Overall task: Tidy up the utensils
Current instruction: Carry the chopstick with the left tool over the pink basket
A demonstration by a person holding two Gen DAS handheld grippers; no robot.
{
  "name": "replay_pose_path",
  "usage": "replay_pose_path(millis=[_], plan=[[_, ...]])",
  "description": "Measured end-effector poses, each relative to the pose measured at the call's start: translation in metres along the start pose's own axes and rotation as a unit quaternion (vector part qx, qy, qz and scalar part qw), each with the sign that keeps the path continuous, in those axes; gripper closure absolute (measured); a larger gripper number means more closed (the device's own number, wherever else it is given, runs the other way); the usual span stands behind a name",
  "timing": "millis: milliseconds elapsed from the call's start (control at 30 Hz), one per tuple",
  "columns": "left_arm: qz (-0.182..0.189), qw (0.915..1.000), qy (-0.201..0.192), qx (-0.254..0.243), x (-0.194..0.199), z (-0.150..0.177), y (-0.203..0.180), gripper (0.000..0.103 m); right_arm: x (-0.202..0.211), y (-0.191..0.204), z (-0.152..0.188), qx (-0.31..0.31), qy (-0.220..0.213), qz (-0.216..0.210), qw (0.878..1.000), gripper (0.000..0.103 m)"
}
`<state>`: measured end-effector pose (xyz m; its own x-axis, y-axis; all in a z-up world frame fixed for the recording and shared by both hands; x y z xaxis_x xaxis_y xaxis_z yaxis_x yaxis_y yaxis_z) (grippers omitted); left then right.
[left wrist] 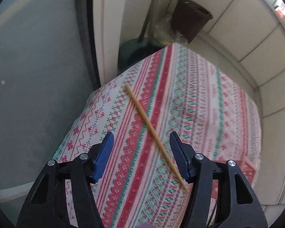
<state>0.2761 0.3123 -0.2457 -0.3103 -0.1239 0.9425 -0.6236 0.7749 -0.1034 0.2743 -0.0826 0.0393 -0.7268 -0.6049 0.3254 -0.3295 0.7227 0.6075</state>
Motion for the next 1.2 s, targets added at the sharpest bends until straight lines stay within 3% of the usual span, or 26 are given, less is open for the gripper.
replay_pose_path(millis=[133, 233, 333, 433, 467, 533, 633, 833, 967, 1067, 1200], plan=[[-0.034, 0.999, -0.016, 0.026, -0.031, -0.024, 0.007, 0.045, -0.003, -0.018, -0.001, -0.016, 0.006, 0.007, 1.0, 0.097], [-0.033, 0.9985, -0.031, 0.031, -0.045, -0.043, -0.001, 0.045, -0.007, -0.034, 0.001, -0.018, 0.012, 0.025, 0.999, 0.097], [-0.067, 0.9974, -0.016, 0.02, -0.068, -0.049, -0.008, 0.049, -0.012, -0.049, 0.001, -0.029, 0.017, 0.036, 0.999, 0.097], [-0.111, 0.9922, -0.052, -0.021, -0.071, -0.058, -0.014, 0.07, -0.017, -0.059, 0.003, -0.031, 0.023, 0.05, 0.998, 0.097], [-0.124, 0.9898, -0.058, -0.038, -0.071, -0.057, -0.014, 0.087, -0.018, -0.061, 0.004, -0.032, 0.025, 0.052, 0.998, 0.097], [-0.121, 0.9881, -0.07, -0.064, -0.068, -0.051, -0.017, 0.091, -0.02, -0.063, 0.006, -0.034, 0.03, 0.052, 0.998, 0.097], [-0.086, 0.9911, -0.074, -0.071, -0.053, -0.039, -0.014, 0.096, -0.02, -0.06, 0.008, -0.036, 0.034, 0.044, 0.998, 0.097], [-0.021, 0.9836, -0.132, -0.122, 0.039, -0.01, -0.018, 0.096, -0.012, -0.038, 0.012, -0.025, 0.039, 0.021, 0.999, 0.097], [0.018, 0.9758, -0.182, -0.12, 0.118, 0.011, -0.015, 0.096, -0.006, -0.013, 0.019, -0.004, 0.041, 0.008, 0.999, 0.097], [0.038, 0.9663, -0.228, -0.113, 0.179, 0.022, -0.009, 0.096, -0.001, 0.006, 0.023, 0.014, 0.041, -0.001, 0.999, 0.097], [0.067, 0.9449, -0.3, -0.112, 0.258, 0.026, -0.023, 0.096, 0.006, 0.024, 0.027, 0.027, 0.038, -0.014, 0.999, 0.097]])
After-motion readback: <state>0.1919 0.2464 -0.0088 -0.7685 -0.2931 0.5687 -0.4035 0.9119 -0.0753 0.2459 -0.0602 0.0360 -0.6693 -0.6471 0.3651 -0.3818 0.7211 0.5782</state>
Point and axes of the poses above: each gripper's, at about its wrist camera, not at the fingertips, and x roughly against the way its jaws point, y to its left, z to its underside, the point moved 10 cm from there along -x, roughly the way its jaws point, and after that the axes turned 5 degrees about -z, right-handed, at the moved point
